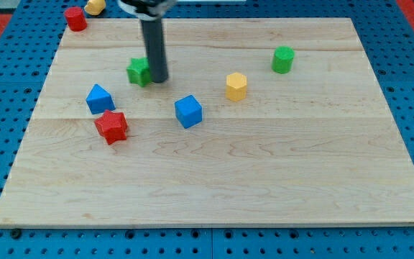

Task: Move the blue triangle diagonal to the red star

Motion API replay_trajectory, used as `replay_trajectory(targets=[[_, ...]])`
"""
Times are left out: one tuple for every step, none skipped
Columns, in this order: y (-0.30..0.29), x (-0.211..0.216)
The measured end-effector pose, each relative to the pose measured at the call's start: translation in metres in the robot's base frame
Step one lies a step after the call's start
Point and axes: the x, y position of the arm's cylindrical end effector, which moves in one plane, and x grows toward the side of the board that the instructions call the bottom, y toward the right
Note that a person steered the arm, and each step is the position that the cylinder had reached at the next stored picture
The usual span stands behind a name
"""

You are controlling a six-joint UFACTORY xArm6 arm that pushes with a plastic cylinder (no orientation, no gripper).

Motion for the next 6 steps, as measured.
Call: replay_trajectory(targets=[[-0.066,-0.009],[-0.015,-0.010],[0.008,0.036],[-0.006,0.078],[-0.057,0.084],[-0.085,0.084]])
